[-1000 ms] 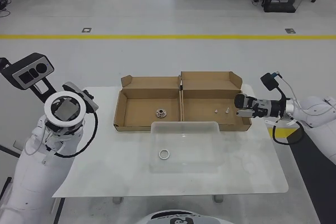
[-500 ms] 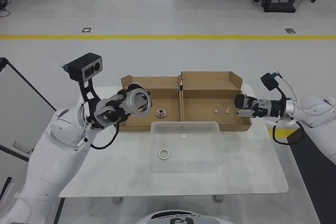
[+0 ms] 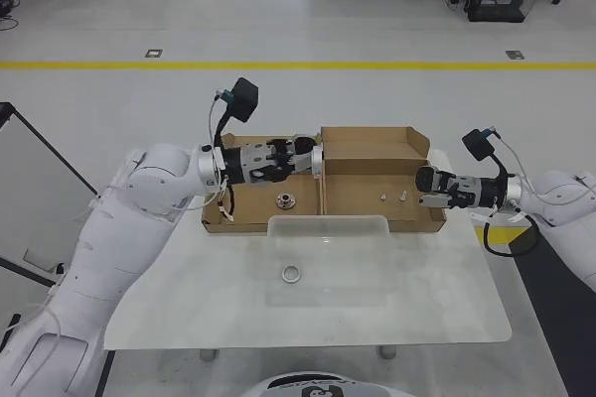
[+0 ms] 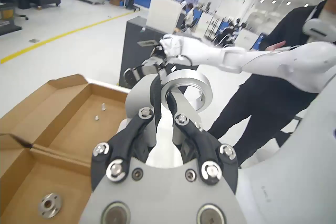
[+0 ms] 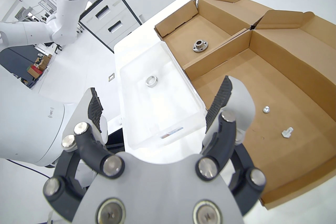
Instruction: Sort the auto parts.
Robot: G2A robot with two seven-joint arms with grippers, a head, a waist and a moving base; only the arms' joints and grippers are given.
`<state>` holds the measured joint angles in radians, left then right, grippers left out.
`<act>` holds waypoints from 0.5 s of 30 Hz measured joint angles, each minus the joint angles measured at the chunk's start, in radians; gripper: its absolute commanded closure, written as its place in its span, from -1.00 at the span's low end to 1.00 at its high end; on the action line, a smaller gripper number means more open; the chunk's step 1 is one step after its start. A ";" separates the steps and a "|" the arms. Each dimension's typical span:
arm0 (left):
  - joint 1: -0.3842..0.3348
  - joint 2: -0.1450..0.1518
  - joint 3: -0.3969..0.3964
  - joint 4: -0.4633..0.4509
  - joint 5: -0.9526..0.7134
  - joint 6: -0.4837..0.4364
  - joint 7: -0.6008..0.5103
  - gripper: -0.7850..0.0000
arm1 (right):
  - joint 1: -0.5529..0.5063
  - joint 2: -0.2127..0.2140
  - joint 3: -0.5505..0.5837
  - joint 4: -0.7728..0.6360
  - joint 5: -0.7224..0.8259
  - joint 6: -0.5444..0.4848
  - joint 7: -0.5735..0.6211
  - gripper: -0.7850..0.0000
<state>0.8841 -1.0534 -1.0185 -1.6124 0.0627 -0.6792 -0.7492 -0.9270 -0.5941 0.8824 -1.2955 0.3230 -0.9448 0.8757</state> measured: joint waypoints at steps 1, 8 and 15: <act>-0.007 -0.002 0.009 0.014 0.029 0.000 -0.005 1.00 | 0.000 0.000 0.000 0.000 0.000 0.000 0.000 -1.00; -0.059 -0.017 0.079 0.129 0.199 0.039 -0.032 1.00 | 0.000 0.000 0.000 0.000 0.000 0.000 0.000 -1.00; -0.157 -0.055 0.167 0.280 0.319 0.098 0.016 1.00 | 0.000 0.000 0.000 0.000 0.000 0.000 0.000 -1.00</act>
<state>0.7266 -1.1084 -0.8513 -1.3325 0.3818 -0.5814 -0.7333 -0.9270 -0.5941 0.8824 -1.2955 0.3230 -0.9448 0.8757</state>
